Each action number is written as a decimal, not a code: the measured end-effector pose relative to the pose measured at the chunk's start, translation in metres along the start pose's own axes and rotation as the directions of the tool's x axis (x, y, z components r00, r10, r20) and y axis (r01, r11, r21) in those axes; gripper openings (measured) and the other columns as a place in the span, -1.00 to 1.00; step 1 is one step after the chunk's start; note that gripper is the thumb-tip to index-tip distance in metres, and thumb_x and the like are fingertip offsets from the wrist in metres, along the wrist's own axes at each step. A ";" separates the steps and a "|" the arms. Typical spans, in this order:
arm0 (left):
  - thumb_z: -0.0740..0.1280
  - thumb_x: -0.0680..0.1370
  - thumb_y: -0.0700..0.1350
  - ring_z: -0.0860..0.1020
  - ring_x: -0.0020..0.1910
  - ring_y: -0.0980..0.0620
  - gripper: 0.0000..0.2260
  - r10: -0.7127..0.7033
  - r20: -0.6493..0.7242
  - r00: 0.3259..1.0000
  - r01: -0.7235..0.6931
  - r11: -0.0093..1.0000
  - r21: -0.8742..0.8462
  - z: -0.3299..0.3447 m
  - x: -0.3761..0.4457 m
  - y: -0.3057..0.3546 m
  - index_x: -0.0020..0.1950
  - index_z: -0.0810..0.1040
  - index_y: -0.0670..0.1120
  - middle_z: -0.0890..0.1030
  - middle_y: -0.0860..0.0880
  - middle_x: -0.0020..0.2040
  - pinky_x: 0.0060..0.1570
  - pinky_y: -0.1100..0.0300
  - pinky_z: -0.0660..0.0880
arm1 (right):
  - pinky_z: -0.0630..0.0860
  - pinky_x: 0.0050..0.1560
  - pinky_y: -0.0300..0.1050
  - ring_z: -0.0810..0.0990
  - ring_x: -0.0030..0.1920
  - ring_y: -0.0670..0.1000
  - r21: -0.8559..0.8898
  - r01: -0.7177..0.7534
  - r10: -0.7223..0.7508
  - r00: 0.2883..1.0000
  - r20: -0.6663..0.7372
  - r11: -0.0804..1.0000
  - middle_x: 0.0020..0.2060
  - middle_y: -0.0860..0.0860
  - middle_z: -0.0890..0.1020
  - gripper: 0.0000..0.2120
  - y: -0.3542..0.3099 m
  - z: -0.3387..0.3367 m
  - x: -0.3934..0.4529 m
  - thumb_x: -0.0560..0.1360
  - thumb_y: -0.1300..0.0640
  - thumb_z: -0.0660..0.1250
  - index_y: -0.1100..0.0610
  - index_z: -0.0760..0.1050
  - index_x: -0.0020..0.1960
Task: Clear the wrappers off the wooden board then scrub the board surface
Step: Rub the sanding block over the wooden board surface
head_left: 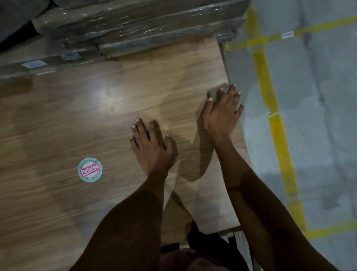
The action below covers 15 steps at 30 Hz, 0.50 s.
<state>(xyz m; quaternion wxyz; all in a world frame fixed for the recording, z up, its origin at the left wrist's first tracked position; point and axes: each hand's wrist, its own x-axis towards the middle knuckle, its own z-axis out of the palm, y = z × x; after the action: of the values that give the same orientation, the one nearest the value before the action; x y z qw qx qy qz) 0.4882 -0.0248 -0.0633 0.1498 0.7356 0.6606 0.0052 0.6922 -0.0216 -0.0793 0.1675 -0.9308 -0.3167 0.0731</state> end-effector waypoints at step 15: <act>0.18 0.58 0.17 0.08 0.65 -0.19 -0.42 0.007 -0.039 0.999 -0.007 1.000 0.001 0.002 0.001 -0.001 0.58 0.31 0.02 0.10 -0.15 0.67 0.54 -0.18 0.11 | 0.03 0.58 0.35 0.10 0.64 0.24 -0.012 -0.024 0.024 1.000 -0.018 1.000 0.64 0.18 0.17 -0.44 -0.046 0.016 0.055 0.65 -0.08 0.07 0.16 0.31 0.56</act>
<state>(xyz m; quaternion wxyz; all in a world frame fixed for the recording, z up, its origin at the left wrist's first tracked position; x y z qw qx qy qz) 0.4880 -0.0238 -0.0657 0.1366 0.7376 0.6609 0.0198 0.7054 0.0501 -0.0800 0.1637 -0.9362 -0.3044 0.0647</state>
